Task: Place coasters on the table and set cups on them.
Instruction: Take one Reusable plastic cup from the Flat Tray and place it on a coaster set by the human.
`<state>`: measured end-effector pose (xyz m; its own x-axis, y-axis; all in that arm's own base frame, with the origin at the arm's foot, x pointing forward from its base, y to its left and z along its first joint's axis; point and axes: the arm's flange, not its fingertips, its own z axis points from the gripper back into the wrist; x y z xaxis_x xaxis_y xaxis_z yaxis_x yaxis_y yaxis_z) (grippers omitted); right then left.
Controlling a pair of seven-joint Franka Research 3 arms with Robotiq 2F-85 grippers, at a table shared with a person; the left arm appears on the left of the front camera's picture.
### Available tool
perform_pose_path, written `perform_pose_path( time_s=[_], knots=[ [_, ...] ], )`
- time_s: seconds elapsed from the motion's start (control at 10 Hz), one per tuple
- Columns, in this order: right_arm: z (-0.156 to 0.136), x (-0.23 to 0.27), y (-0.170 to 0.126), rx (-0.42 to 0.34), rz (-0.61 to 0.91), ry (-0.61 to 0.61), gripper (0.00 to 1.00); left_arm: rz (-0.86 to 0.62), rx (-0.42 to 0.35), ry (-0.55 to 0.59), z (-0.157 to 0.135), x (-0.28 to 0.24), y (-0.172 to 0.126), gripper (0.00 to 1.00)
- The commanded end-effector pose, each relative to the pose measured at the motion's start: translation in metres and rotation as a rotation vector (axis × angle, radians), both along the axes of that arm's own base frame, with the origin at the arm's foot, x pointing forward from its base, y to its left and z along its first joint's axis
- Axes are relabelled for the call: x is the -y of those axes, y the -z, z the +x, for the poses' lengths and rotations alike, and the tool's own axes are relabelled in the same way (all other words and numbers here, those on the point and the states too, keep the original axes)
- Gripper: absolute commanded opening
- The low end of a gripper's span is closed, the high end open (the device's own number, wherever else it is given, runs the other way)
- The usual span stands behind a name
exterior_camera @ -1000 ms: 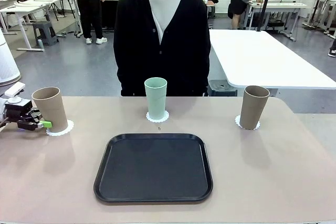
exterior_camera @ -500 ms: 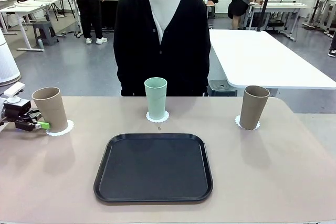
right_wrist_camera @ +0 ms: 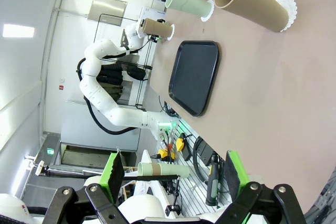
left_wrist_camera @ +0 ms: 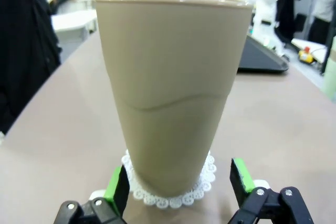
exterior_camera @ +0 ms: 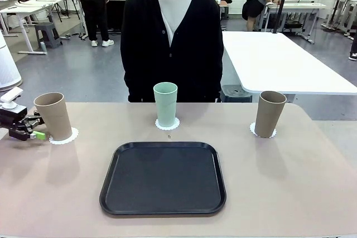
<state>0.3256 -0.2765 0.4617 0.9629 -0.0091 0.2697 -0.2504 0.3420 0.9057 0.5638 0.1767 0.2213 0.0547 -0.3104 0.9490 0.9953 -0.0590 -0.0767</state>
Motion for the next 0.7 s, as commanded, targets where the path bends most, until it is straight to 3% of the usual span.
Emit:
perform_pose_path(
  time_s=[0.0, 0.3, 0.4, 0.6],
  knots=[
    [-0.002, 0.001, -0.001, -0.003, -0.009, -0.008, 1.0, 0.181, 0.011, -0.061, -0.014, -0.011, -0.036, 1.0],
    [-0.002, 0.001, -0.001, -0.003, -0.009, -0.008, 1.0, 0.635, 0.093, -0.135, -0.079, 0.01, -0.153, 1.0],
    [-0.002, 0.001, -0.001, -0.003, -0.009, -0.008, 1.0, 0.741, 0.122, -0.128, -0.095, 0.029, -0.177, 1.0],
    [-0.002, 0.001, -0.001, -0.003, -0.009, -0.008, 1.0, 0.873, 0.074, -0.175, -0.115, 0.059, -0.213, 1.0]
  ],
)
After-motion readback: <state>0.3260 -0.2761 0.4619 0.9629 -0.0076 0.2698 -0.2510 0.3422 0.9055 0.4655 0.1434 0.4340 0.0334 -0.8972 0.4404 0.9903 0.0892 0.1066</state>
